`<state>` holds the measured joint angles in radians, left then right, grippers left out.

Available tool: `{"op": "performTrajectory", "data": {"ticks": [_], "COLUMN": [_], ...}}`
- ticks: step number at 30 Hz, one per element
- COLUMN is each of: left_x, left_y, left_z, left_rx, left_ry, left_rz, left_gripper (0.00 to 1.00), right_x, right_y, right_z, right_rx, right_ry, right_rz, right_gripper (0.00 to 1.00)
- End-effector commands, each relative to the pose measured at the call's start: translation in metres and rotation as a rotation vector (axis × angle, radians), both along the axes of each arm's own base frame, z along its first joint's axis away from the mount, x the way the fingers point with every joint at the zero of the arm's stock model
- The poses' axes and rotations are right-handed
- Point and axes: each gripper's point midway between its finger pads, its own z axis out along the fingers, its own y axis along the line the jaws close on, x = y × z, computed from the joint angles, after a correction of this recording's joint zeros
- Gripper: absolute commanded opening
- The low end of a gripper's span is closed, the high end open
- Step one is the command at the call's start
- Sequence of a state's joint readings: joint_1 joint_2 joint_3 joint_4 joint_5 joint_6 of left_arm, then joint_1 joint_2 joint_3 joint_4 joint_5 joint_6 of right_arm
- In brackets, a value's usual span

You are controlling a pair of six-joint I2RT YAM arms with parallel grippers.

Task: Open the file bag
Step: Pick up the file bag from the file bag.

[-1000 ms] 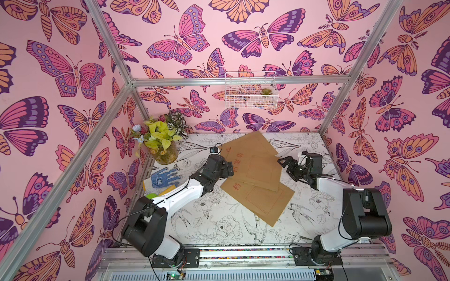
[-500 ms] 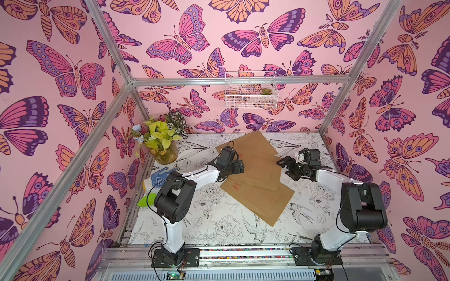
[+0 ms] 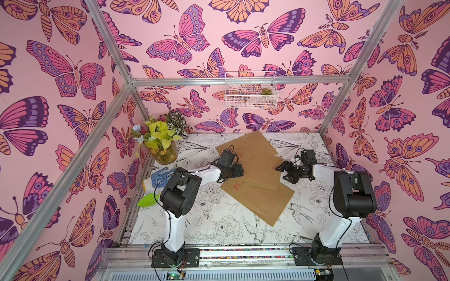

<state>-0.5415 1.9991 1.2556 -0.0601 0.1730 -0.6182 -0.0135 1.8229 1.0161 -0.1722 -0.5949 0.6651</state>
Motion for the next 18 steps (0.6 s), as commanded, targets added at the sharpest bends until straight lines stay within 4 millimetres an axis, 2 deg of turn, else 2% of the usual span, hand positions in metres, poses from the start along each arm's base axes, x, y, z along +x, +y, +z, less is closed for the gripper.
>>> {"op": "performTrajectory", "data": {"ticks": [1, 7, 12, 15, 18], "left_x": [-0.010, -0.015, -0.017, -0.018, -0.018], "left_y": [0.009, 0.011, 0.014, 0.013, 0.012], "left_z": [-0.022, -0.032, -0.037, -0.038, -0.039], "left_rx": [0.042, 0.060, 0.077, 0.075, 0.070], "left_ry": [0.077, 0.113, 0.123, 0.133, 0.138], "left_rz": [-0.002, -0.009, -0.010, -0.012, -0.014], "left_gripper": [0.80, 0.80, 0.80, 0.80, 0.80], "right_x": [0.002, 0.002, 0.006, 0.009, 0.009], "right_y": [0.004, 0.017, 0.021, 0.025, 0.026], "right_z": [-0.002, -0.002, 0.005, 0.016, 0.025], "right_rx": [0.039, 0.152, 0.218, 0.256, 0.272], "right_ry": [0.001, -0.004, -0.039, -0.078, -0.108], "right_rz": [0.016, 0.027, 0.026, 0.030, 0.037], "right_gripper": [0.76, 0.70, 0.66, 0.61, 0.52]}}
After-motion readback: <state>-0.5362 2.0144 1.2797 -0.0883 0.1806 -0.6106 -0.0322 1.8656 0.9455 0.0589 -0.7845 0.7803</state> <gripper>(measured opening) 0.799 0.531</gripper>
